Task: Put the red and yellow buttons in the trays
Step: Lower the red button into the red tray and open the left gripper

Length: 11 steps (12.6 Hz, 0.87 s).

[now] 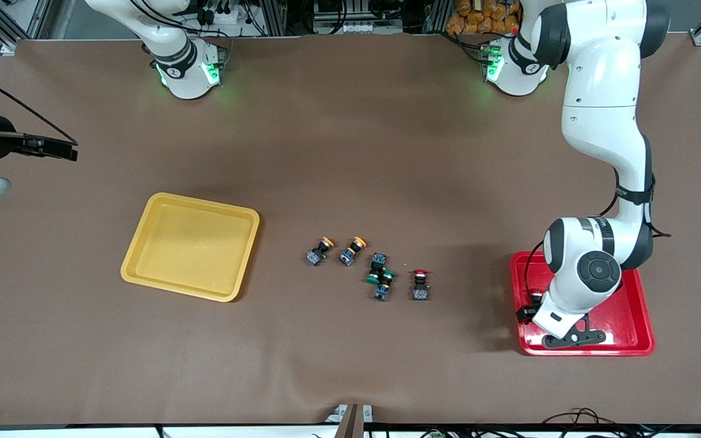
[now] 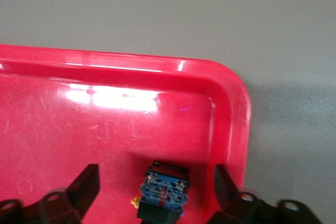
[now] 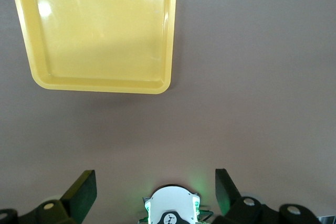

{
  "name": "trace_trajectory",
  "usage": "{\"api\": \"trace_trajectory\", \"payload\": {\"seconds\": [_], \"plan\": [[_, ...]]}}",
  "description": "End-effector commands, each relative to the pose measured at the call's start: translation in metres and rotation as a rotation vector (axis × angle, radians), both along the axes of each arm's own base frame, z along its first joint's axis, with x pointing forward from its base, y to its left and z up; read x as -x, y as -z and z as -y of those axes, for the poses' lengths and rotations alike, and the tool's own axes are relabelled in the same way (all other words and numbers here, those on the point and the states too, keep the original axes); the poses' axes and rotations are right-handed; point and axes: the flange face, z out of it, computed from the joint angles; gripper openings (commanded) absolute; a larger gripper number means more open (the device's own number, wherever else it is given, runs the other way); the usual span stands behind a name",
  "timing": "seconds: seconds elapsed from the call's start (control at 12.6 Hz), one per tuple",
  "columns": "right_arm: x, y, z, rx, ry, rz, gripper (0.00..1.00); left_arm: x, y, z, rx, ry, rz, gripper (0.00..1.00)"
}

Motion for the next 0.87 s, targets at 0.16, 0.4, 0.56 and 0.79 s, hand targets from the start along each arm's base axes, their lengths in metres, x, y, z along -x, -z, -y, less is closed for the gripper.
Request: {"api": "trace_trajectory", "payload": {"seconds": [0.16,0.4,0.56,0.79], "plan": [[-0.003,0.0,-0.002,-0.01,0.008,-0.009,1.0,-0.003,-0.017,0.007,0.014,0.008,0.023,1.0],[-0.016,-0.002,-0.022,0.013,-0.036,-0.001,1.0,-0.004,-0.03,0.019,0.031,0.008,0.045,1.0],[-0.027,0.007,-0.036,0.024,-0.062,-0.027,1.0,-0.003,-0.039,0.032,0.047,-0.024,0.062,1.0],[-0.041,0.032,-0.054,0.021,-0.092,-0.064,1.0,0.0,-0.055,0.085,0.088,-0.11,0.104,1.0]]}}
